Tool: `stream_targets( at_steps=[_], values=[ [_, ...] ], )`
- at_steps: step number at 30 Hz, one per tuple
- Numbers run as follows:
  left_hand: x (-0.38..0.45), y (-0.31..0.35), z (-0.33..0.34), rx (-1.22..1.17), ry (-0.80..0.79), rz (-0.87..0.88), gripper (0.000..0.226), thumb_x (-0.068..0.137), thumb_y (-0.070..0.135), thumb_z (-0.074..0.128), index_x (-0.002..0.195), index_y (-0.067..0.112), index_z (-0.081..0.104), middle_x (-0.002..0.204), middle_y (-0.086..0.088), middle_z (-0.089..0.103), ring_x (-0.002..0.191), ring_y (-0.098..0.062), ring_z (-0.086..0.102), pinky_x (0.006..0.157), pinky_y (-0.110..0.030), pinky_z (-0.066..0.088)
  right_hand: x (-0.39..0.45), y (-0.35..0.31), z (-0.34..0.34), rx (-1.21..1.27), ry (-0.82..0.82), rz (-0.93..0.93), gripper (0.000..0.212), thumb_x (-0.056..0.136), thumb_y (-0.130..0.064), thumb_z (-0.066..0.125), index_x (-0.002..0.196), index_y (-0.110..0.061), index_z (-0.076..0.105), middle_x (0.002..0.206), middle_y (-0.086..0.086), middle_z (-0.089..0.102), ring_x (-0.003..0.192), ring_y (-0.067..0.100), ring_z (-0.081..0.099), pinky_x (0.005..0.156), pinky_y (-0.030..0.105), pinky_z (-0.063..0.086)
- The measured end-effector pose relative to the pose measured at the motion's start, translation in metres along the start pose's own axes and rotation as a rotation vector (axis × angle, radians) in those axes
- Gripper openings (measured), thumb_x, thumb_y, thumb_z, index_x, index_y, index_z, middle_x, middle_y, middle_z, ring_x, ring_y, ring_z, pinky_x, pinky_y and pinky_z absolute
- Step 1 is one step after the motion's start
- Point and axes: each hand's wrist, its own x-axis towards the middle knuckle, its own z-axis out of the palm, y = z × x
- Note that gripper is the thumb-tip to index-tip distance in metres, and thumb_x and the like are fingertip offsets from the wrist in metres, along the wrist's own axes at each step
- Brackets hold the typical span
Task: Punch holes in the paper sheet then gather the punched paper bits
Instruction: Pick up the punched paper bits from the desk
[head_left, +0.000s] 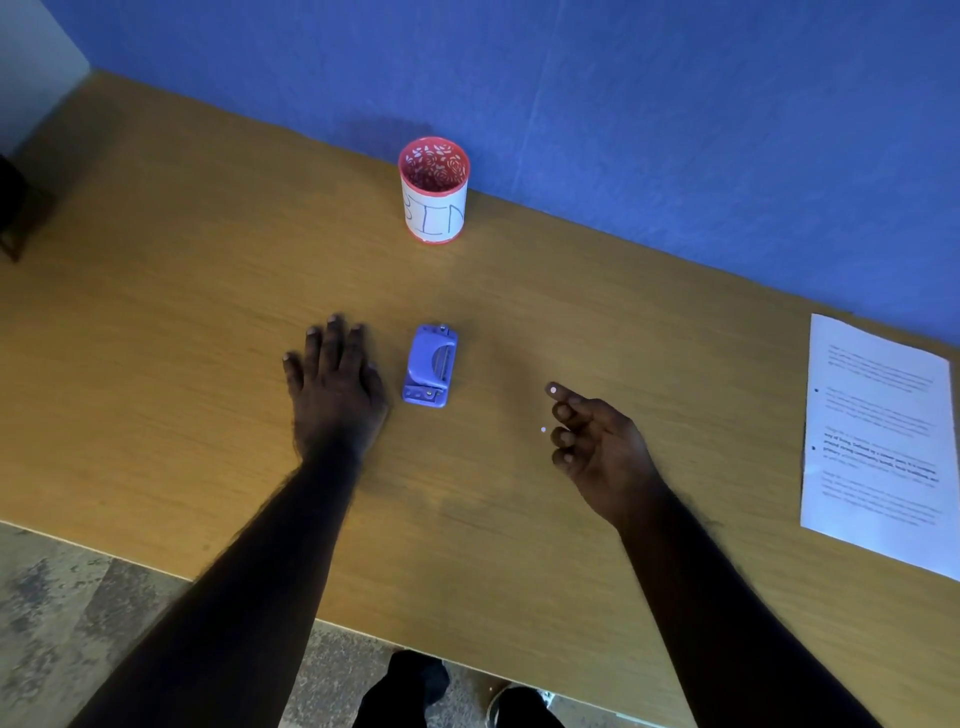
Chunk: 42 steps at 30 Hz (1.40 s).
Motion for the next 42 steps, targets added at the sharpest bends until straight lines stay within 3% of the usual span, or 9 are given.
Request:
stream_targets(
  at_steps=[4,8,16,20,24,29,33,39,42],
  values=[
    [-0.002,0.001,-0.001,-0.015,0.012,0.008,0.054,0.096,0.027,0.042,0.149,0.015,0.041,0.162,-0.009,0.03,0.15,-0.033,0.023,0.121,-0.058,0.011,0.007,-0.025,0.025,0.117,-0.213,0.024,0.023,0.088,-0.019,0.05,0.096,-0.021,0.071,0.073,-0.009,0.049,0.054,0.006,0.044,0.047,0.02,0.032],
    [-0.002,0.004,-0.001,-0.019,0.023,0.002,0.057,0.092,0.029,0.039,0.147,0.015,0.045,0.161,-0.009,0.032,0.149,-0.033,0.028,0.12,-0.058,0.015,0.026,-0.065,0.068,0.053,-0.256,-0.032,0.02,0.092,-0.022,0.053,0.092,-0.022,0.072,0.072,-0.009,0.049,0.052,0.004,0.042,0.045,0.018,0.03],
    [0.001,0.006,-0.001,-0.035,0.066,0.011,0.057,0.091,0.027,0.04,0.145,0.013,0.048,0.158,-0.01,0.037,0.147,-0.035,0.033,0.117,-0.061,0.021,0.116,-0.138,0.187,-0.559,0.173,-0.423,0.015,0.084,-0.018,0.069,0.086,-0.004,0.074,0.062,0.003,0.058,0.046,0.009,0.049,0.047,0.024,0.033],
    [0.004,0.005,0.002,-0.033,0.094,0.02,0.055,0.092,0.025,0.042,0.145,0.014,0.049,0.158,-0.011,0.038,0.145,-0.036,0.035,0.116,-0.061,0.023,0.142,-0.148,0.209,-1.052,0.3,-0.607,0.028,0.084,-0.026,0.067,0.104,-0.01,0.077,0.098,0.009,0.076,0.09,0.021,0.07,0.073,0.028,0.054],
    [0.006,0.003,0.003,-0.018,0.088,0.024,0.055,0.092,0.028,0.04,0.145,0.015,0.048,0.158,-0.011,0.037,0.146,-0.035,0.034,0.116,-0.061,0.023,0.148,-0.148,0.214,-1.257,0.363,-0.694,0.03,0.086,-0.033,0.064,0.105,-0.013,0.075,0.103,0.006,0.076,0.093,0.023,0.069,0.079,0.039,0.059],
    [0.007,0.0,0.004,-0.011,0.083,0.022,0.055,0.093,0.027,0.041,0.146,0.016,0.046,0.159,-0.011,0.036,0.146,-0.035,0.033,0.117,-0.061,0.022,0.151,-0.155,0.211,-1.327,0.239,-0.697,0.03,0.093,-0.021,0.057,0.119,-0.016,0.071,0.122,0.007,0.071,0.11,0.023,0.066,0.091,0.039,0.056],
    [0.009,0.0,0.004,-0.01,0.08,0.017,0.055,0.093,0.029,0.039,0.147,0.017,0.045,0.159,-0.01,0.036,0.147,-0.034,0.033,0.117,-0.061,0.022,0.138,-0.157,0.188,-1.232,0.21,-0.817,0.027,0.092,-0.021,0.058,0.111,-0.013,0.075,0.114,0.003,0.075,0.105,0.017,0.068,0.083,0.023,0.047],
    [0.014,0.0,0.001,-0.001,0.064,0.013,0.056,0.094,0.029,0.038,0.148,0.017,0.043,0.16,-0.009,0.034,0.148,-0.033,0.03,0.118,-0.06,0.019,0.073,-0.101,0.09,-1.249,0.303,-0.835,0.027,0.09,-0.018,0.058,0.111,-0.019,0.075,0.114,-0.002,0.075,0.105,0.012,0.067,0.089,0.016,0.044],
    [0.014,-0.001,0.001,0.008,0.044,0.005,0.057,0.094,0.03,0.037,0.15,0.018,0.04,0.161,-0.008,0.031,0.149,-0.033,0.027,0.119,-0.06,0.015,0.032,-0.05,0.033,-1.364,0.267,-0.73,0.033,0.088,-0.003,0.057,0.116,-0.014,0.072,0.117,0.006,0.071,0.107,0.022,0.066,0.096,0.026,0.047]
  ],
)
